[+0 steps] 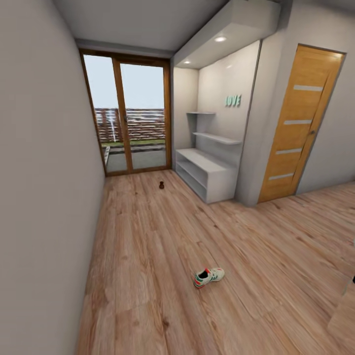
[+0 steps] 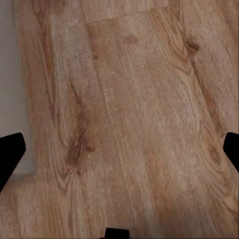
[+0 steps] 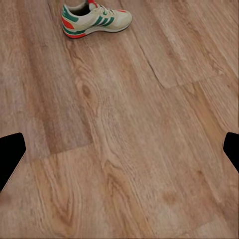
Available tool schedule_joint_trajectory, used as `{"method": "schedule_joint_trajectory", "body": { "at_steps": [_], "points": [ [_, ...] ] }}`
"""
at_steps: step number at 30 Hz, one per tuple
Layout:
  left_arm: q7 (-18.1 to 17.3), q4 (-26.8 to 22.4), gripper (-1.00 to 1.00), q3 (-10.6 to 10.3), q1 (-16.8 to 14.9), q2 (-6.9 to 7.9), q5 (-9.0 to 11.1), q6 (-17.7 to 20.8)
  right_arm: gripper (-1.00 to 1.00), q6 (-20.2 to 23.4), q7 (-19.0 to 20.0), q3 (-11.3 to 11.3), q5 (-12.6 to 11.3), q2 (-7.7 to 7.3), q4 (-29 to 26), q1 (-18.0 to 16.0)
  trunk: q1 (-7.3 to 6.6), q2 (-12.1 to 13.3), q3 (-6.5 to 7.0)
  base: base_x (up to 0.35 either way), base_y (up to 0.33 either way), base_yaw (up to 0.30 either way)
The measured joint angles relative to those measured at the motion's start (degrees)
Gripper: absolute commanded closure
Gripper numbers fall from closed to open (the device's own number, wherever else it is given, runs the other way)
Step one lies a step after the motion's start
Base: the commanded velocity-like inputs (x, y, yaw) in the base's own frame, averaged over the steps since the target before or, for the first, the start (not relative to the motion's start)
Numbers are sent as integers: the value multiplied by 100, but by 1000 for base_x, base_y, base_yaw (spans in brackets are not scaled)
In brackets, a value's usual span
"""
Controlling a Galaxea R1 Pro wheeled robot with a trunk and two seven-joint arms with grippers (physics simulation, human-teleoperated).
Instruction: Pick up the two gym shoes and the two sandals from the corridor floor and place them onto the hallstand (shoe rack) in the corridor, making sure they are on the rack and not on the floor. Arrange them so the two gym shoes are next to each other and the two sandals are next to each other.
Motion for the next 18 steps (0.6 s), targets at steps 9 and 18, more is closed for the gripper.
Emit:
{"method": "schedule_joint_trajectory", "body": {
  "at_steps": [9,18],
  "points": [
    [0,0,-100,-1,0,-1,0,0,-100,0,-2,0,1,0,0,0,0,0,0,336,11,0],
    [0,0,-100,-1,0,0,0,0,-100,0,5,0,0,0,-6,0,0,0,0,336,0,0]
  ]
}}
